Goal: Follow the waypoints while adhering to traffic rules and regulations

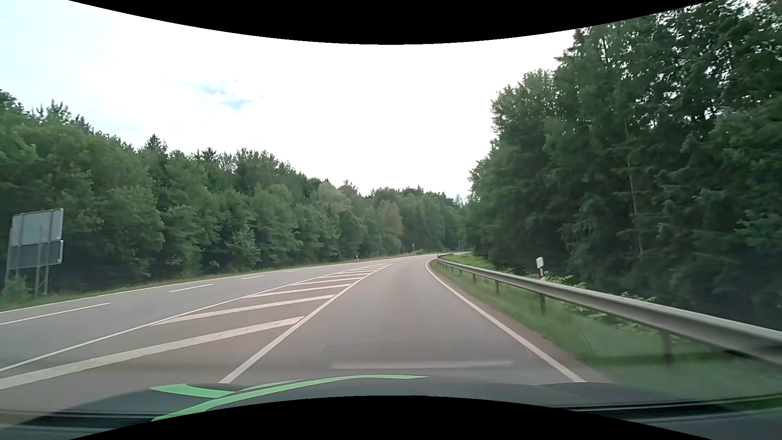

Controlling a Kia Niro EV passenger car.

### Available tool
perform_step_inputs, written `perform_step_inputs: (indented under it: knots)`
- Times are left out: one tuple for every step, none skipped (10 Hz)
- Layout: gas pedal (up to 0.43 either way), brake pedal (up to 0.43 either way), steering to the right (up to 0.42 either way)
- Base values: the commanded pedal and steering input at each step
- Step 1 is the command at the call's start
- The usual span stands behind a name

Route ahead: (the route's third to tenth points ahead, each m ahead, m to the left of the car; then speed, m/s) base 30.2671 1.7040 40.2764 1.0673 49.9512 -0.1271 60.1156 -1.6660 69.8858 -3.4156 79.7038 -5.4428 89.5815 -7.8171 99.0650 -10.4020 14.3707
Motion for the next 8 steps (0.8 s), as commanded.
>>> perform_step_inputs:
  knots:
    - [0.319,0.000,0.005]
    - [0.319,0.000,0.006]
    - [0.319,0.000,0.006]
    - [0.319,0.000,0.007]
    - [0.311,0.000,0.007]
    - [0.299,0.000,0.007]
    - [0.268,0.000,0.007]
    - [0.248,0.000,0.007]
